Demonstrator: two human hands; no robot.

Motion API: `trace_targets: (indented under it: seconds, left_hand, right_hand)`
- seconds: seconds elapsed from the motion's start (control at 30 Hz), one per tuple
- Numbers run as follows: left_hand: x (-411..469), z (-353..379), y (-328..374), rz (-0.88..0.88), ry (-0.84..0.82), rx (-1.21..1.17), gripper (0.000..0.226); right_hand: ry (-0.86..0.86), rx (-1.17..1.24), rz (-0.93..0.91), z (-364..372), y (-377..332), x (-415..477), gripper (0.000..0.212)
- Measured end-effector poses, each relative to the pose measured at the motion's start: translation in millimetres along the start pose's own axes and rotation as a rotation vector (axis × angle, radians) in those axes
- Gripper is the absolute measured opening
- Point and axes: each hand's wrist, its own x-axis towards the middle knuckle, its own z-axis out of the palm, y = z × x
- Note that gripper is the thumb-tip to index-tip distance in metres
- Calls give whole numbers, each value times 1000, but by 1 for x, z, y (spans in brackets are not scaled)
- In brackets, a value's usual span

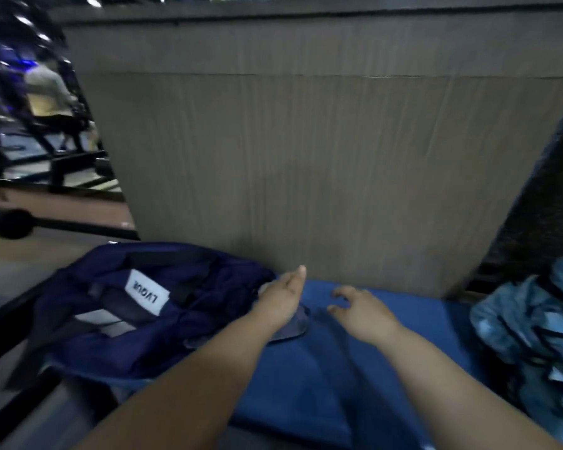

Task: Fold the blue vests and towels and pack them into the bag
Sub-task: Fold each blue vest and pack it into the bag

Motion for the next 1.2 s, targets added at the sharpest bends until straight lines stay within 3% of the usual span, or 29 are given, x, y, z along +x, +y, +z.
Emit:
trace_targets:
  seconds: [0.13, 0.23, 0.37, 0.5, 0.63, 0.8, 0.97, 1.1, 1.2]
  left_hand:
    - [0, -66, -55, -110, 125, 236, 60]
    - [-6, -108, -86, -106, 248, 454, 51]
    - [-10, -146, -114, -190, 278, 648, 50]
    - [-12, -169, -151, -320, 251, 697, 55]
    - [-15, -172, -169, -348, 164, 612, 57]
    - [-16, -155, -180, -200, 150, 607, 50]
    - [-26, -136, -194, -29, 289, 650, 76]
    - [-26, -137, -195, 7, 312, 525, 48]
    - [-22, -145, -192, -16, 258, 375, 43]
  right_hand:
    - [-161, 240, 125, 45, -31, 14, 59]
    - [-186, 649, 315, 70, -43, 22, 50]
    - [-91, 962, 487, 92, -51, 36, 42]
    - [-73, 1077, 522, 99, -56, 44, 31]
    - [-169, 1007, 293, 109, -80, 46, 50]
    - [-349, 908, -12, 121, -125, 39, 71]
    - [-411, 580, -143, 141, -149, 36, 89]
    - [-357, 156, -206, 155, -156, 34, 87]
    - [-361, 20, -228, 159, -159, 34, 70]
